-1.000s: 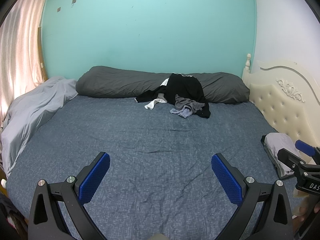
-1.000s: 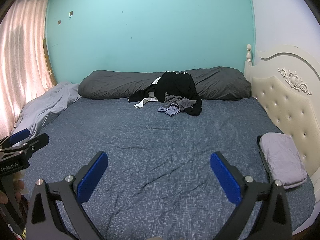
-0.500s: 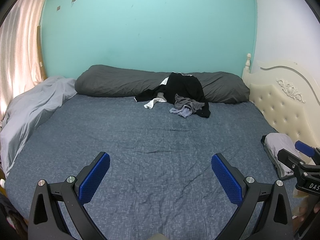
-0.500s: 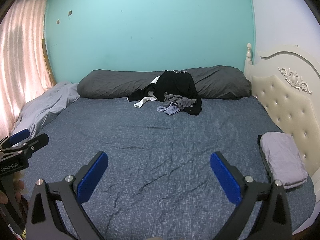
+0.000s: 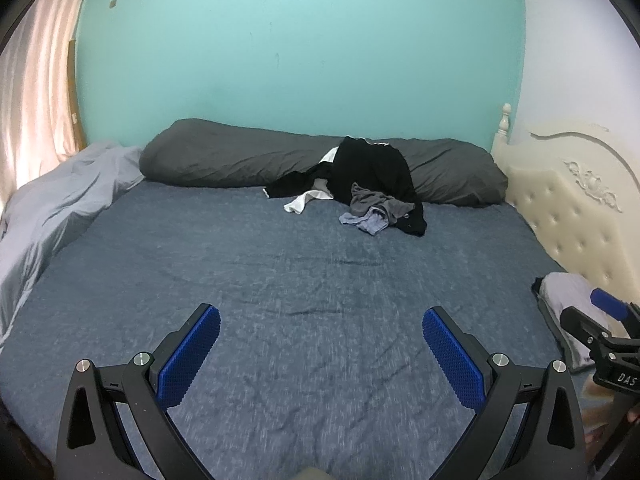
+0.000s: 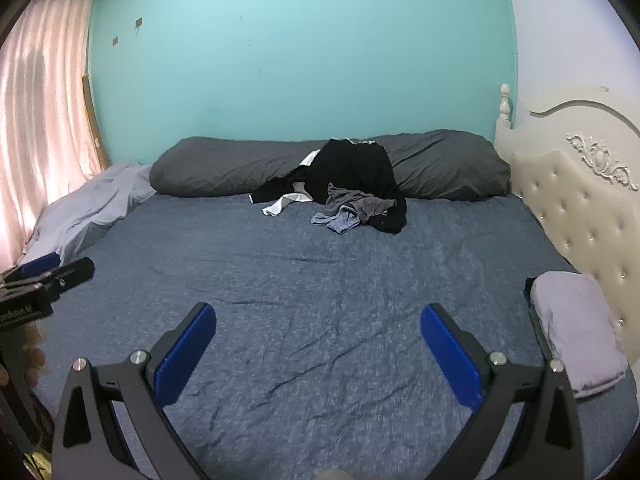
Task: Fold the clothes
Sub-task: 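Move the right tool toward the clothes pile and reach the grey shirt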
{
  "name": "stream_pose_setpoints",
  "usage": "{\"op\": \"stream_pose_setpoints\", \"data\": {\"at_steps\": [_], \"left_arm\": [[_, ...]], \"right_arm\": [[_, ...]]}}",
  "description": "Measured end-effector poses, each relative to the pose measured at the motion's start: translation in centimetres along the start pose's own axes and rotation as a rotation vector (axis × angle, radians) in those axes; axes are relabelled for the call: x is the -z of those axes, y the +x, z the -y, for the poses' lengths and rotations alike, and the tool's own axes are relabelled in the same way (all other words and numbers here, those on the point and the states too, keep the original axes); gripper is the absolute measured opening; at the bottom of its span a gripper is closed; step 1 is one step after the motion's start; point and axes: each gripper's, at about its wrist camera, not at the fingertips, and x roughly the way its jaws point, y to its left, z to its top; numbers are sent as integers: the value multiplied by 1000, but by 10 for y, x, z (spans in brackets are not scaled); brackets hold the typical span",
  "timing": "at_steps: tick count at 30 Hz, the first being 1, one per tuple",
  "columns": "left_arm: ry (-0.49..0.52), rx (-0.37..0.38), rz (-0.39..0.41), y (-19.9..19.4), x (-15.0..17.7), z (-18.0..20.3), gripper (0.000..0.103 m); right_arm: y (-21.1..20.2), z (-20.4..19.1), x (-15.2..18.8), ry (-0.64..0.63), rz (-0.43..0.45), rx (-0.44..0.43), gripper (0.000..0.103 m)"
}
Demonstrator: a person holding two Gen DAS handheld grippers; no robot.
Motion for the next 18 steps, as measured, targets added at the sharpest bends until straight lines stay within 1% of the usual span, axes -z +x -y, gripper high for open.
{"op": "stream_pose_setpoints", "data": {"at_steps": [4, 8, 10, 12, 14, 18], "left_arm": [[-2, 10, -14, 59, -11, 1, 103], [-20, 54, -47, 138, -32, 1, 103], [-37, 61, -51, 170, -45, 1, 103], [-36, 58, -52, 194, -58, 1, 103], [-36, 44, -70, 215, -71, 1, 103], [-61, 47, -87, 242, -98, -1, 103]], "right_arm": [[57, 23, -9, 16, -19, -5, 103], [141, 51, -22, 44, -65, -5, 103], [179, 64, -30, 59, -88, -10, 103], [210, 76, -40, 64, -93, -1, 103], [232, 86, -52, 67, -104, 9, 103], [272, 102, -78, 75, -154, 16, 103]]}}
